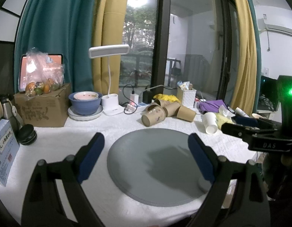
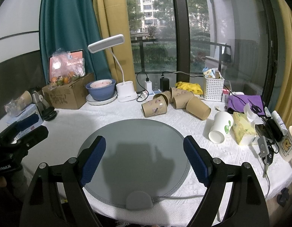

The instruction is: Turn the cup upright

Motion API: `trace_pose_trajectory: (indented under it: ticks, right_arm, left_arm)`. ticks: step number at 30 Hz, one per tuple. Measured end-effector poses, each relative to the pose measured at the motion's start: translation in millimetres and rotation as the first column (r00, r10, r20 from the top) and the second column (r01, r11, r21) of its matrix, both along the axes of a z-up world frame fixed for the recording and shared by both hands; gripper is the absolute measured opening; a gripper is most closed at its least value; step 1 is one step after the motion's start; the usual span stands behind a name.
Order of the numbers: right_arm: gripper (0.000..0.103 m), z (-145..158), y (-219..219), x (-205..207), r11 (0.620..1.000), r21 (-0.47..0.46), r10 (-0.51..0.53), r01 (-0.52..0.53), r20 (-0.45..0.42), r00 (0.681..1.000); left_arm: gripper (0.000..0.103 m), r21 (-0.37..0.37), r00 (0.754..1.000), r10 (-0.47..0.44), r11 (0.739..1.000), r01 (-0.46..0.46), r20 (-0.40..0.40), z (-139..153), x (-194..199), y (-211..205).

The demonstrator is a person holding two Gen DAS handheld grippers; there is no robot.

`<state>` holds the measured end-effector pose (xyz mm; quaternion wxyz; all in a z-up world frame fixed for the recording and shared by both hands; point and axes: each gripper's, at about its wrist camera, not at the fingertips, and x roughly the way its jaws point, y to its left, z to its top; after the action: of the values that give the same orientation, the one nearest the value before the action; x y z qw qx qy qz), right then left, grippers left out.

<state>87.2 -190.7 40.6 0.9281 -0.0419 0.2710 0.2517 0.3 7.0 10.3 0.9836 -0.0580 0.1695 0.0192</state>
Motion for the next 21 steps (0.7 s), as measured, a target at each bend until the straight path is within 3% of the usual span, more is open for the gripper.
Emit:
trace_pose_trajectory:
  ticks: [21]
  right_arm:
    - [0.086, 0.9, 0.4, -1.3, 1.0, 0.001, 0.001, -0.001, 0.006, 1.0]
  left_arm:
    - [0.091, 0.006, 1.0, -0.004, 1.0, 0.004, 0.014, 0.1, -1.5, -4.4]
